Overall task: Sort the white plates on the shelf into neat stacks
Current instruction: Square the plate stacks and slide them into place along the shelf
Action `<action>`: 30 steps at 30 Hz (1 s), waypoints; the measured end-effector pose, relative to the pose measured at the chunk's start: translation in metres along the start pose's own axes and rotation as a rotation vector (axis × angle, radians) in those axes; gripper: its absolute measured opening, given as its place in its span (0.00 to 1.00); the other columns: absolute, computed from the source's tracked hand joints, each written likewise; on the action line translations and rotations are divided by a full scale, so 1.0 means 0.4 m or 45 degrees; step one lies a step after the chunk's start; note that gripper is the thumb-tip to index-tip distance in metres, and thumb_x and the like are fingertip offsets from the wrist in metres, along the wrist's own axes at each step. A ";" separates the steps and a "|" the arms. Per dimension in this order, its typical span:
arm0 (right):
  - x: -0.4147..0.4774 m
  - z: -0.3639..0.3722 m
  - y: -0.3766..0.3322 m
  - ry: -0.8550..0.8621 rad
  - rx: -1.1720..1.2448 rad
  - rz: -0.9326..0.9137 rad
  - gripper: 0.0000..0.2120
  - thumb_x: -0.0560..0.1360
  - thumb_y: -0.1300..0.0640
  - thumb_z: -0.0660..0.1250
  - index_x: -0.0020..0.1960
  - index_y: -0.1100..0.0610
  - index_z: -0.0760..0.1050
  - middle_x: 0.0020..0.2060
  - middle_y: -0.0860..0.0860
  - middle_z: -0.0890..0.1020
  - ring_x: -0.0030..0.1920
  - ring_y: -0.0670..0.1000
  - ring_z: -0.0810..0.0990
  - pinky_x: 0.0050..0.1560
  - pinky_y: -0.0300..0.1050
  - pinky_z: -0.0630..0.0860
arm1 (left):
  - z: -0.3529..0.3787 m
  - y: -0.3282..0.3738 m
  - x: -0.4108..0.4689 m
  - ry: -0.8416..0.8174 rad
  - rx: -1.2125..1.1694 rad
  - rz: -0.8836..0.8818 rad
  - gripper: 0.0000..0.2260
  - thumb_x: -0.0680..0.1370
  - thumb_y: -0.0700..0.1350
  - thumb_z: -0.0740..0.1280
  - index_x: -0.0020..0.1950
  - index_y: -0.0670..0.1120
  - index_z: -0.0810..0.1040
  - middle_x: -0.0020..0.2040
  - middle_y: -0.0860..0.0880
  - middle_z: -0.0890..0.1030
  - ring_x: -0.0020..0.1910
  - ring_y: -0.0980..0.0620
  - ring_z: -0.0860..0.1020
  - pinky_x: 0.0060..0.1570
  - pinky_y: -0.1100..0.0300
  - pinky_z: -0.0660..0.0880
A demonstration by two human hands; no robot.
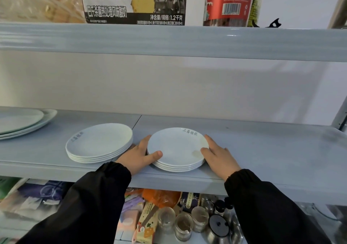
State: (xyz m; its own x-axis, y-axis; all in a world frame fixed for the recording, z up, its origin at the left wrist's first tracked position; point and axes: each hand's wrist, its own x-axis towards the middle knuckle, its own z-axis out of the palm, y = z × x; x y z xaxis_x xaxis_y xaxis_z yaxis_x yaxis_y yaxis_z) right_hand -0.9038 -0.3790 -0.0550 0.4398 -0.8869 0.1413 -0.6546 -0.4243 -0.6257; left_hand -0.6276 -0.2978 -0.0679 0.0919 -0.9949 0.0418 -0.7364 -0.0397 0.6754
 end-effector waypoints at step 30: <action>0.005 0.005 0.008 0.019 -0.092 0.012 0.31 0.79 0.41 0.54 0.78 0.46 0.49 0.70 0.52 0.70 0.67 0.55 0.69 0.71 0.52 0.53 | 0.011 -0.001 -0.003 0.060 0.134 0.066 0.34 0.77 0.68 0.54 0.79 0.58 0.47 0.79 0.56 0.53 0.77 0.55 0.54 0.74 0.56 0.52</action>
State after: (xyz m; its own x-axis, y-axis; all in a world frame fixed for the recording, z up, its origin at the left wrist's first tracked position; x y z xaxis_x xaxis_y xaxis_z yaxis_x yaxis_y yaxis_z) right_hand -0.9037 -0.3818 -0.0582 0.4241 -0.8935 0.1476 -0.7016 -0.4272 -0.5703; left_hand -0.6302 -0.2970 -0.0715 0.0810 -0.9905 0.1110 -0.8071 0.0001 0.5904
